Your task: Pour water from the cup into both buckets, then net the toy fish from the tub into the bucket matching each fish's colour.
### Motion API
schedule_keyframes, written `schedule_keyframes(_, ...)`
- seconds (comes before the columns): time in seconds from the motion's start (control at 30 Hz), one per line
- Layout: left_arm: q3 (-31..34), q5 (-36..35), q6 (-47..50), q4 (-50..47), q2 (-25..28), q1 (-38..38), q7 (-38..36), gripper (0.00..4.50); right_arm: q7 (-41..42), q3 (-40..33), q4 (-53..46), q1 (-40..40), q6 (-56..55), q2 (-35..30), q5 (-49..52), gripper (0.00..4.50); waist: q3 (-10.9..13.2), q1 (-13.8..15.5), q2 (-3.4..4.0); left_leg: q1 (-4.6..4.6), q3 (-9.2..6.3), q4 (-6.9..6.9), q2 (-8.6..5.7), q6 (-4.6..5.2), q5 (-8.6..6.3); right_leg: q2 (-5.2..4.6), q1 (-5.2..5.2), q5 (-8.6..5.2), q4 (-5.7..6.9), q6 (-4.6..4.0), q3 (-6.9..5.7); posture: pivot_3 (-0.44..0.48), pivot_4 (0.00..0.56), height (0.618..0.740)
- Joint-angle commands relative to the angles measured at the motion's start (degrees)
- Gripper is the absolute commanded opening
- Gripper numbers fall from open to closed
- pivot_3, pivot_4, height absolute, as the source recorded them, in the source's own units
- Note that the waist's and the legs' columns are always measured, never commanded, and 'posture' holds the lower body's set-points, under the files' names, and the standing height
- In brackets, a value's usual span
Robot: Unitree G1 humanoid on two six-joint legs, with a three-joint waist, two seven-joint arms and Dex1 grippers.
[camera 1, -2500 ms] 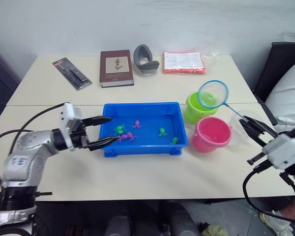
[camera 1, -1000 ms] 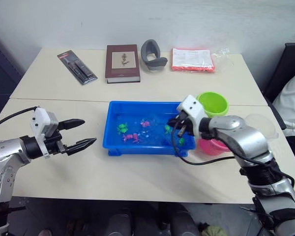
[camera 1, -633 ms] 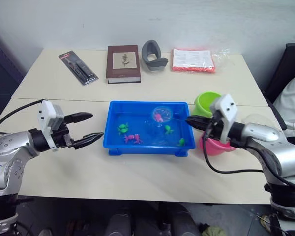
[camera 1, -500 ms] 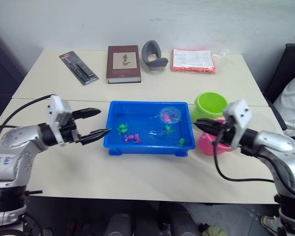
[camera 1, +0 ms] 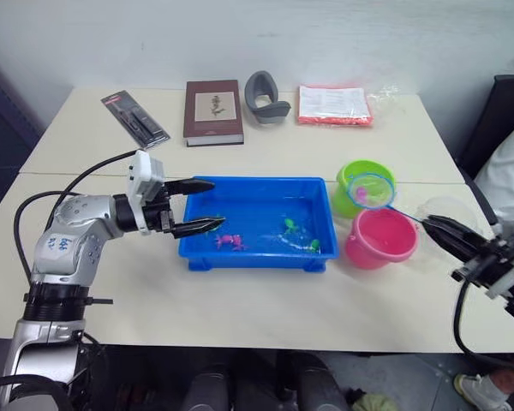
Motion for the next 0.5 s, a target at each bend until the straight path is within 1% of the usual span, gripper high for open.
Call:
schedule_keyframes(0.03,-0.18,0.05,-0.85,-0.4,-0.77,-0.78,-1.09,4.49,0.87,-2.17,-0.21,3.57,-7.61,0.77,-3.77,0.0,0.0,-0.04,0.0,0.0,0.02,0.0,-0.02,0.01,0.0,-0.01,0.0,0.0,0.0,0.01,0.03,0.0,0.15,0.74)
schedule_keyframes(0.17,-0.38,0.24,-0.84,-0.66,-1.51,-0.09,-1.28,4.49,0.9,0.25,2.38,6.65,-18.69,1.94,-11.63,0.0,-0.01,-0.31,-0.01,0.04,0.09,0.0,-0.05,0.05,0.03,0.0,0.01,0.04,0.0,0.08,0.14,0.0,0.15,0.74)
schedule_keyframes(0.23,-0.39,0.26,-0.77,-0.86,-1.77,0.16,-1.24,4.49,1.84,2.14,3.98,8.49,-26.0,1.88,-16.61,0.0,-0.01,-0.36,-0.01,0.06,0.1,0.0,-0.06,0.03,0.05,0.0,0.01,0.04,-0.01,0.07,0.16,0.0,0.15,0.74)
schedule_keyframes(0.37,-0.33,0.27,-0.78,-1.13,-2.19,0.44,-1.05,4.49,1.11,5.73,7.34,11.09,-40.71,2.81,-25.59,0.0,-0.01,-0.32,-0.01,0.08,0.1,0.0,-0.07,0.0,0.07,0.01,0.01,0.04,-0.01,0.07,0.19,0.0,0.15,0.74)
schedule_keyframes(0.5,0.12,0.07,-0.88,-1.37,-2.56,0.04,-0.48,4.49,-6.25,7.33,11.15,12.29,-55.57,2.96,-40.88,0.0,-0.02,-0.35,-0.01,0.11,0.12,0.0,-0.1,-0.01,0.09,-0.01,0.01,0.04,-0.02,0.07,0.24,0.0,0.15,0.74)
